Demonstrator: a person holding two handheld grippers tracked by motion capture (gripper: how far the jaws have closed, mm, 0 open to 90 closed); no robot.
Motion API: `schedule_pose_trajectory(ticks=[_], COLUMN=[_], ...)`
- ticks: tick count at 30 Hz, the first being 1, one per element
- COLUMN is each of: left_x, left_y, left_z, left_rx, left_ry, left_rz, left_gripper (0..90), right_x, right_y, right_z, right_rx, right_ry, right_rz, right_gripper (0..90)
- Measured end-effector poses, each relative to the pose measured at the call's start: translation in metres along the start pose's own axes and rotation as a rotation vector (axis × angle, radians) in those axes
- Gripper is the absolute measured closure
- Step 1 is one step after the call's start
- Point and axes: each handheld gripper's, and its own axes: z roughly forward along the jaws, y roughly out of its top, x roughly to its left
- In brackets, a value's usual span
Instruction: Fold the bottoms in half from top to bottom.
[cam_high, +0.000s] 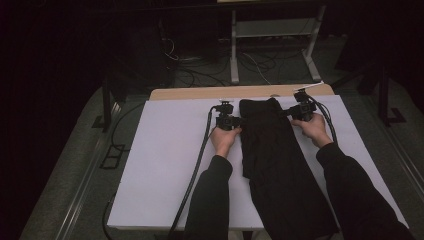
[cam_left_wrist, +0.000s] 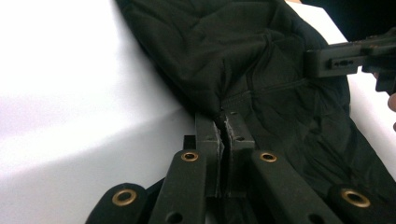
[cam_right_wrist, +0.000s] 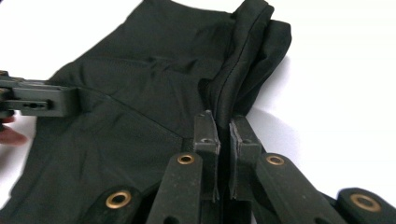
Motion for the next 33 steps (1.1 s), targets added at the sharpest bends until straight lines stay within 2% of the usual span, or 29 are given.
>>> schedule_pose_trajectory(ticks=[9, 12, 15, 22, 26, 33], left_x=[-0.005, -0.007, -0.009, -0.017, -0.021, -0.031], left_y=[0.002, 0.001, 0.002, -0.005, -0.008, -0.006], left_z=[-0.016, -0.023, -0.027, -0.028, -0.028, -0.040], left_rx=[-0.039, -0.058, -0.071, -0.067, -0.068, -0.072], left_ry=[-0.028, -0.031, -0.047, -0.055, -0.069, -0.076], left_rz=[0.029, 0.030, 0.025, 0.047, 0.050, 0.092], left_gripper=[85.8, 85.8, 85.8, 85.8, 85.8, 85.8], right_x=[0.008, 0.014, 0.021, 0.033, 0.037, 0.038], right_y=[-0.003, -0.007, -0.012, -0.024, -0.031, -0.036], right_z=[-0.013, -0.018, -0.022, -0.033, -0.040, -0.053], right_rx=[-0.031, -0.045, -0.035, -0.049, -0.061, -0.101], right_ry=[0.021, 0.034, 0.022, 0.024, 0.022, 0.041], right_rz=[-0.019, -0.037, -0.067, -0.100, -0.106, -0.083], right_gripper=[82.7, 82.6, 82.6, 82.6, 82.6, 82.6])
